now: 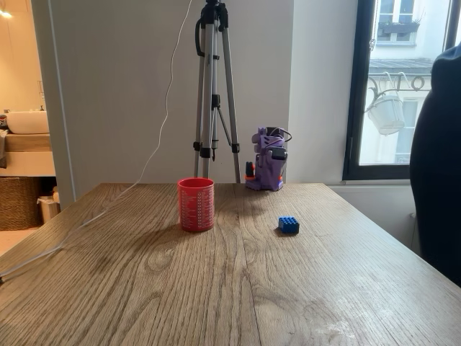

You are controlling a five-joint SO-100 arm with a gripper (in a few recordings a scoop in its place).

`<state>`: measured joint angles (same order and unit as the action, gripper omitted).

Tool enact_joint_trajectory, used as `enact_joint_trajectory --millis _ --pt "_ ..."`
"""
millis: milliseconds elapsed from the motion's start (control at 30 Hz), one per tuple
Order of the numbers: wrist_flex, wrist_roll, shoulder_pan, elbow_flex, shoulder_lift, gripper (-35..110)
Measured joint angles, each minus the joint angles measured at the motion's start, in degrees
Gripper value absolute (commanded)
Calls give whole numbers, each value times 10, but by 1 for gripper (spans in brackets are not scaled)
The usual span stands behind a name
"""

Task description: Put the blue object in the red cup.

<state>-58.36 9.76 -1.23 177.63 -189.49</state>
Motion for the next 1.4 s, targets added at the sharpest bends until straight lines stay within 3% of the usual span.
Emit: enact_joint_trajectory --millis 67,133,467,667,1033,1267,1400 --pt "10 8 -1 4 5 8" --pt "16 18 -1 5 4 1" --pt "33 10 26 5 1 1" --pt "-80 3 53 -49 46 1" --pt "-112 -4 120 -222 192 1" --pt "-267 -88 126 -556 555 1" --pt "-326 -113 105 -738 673 1"
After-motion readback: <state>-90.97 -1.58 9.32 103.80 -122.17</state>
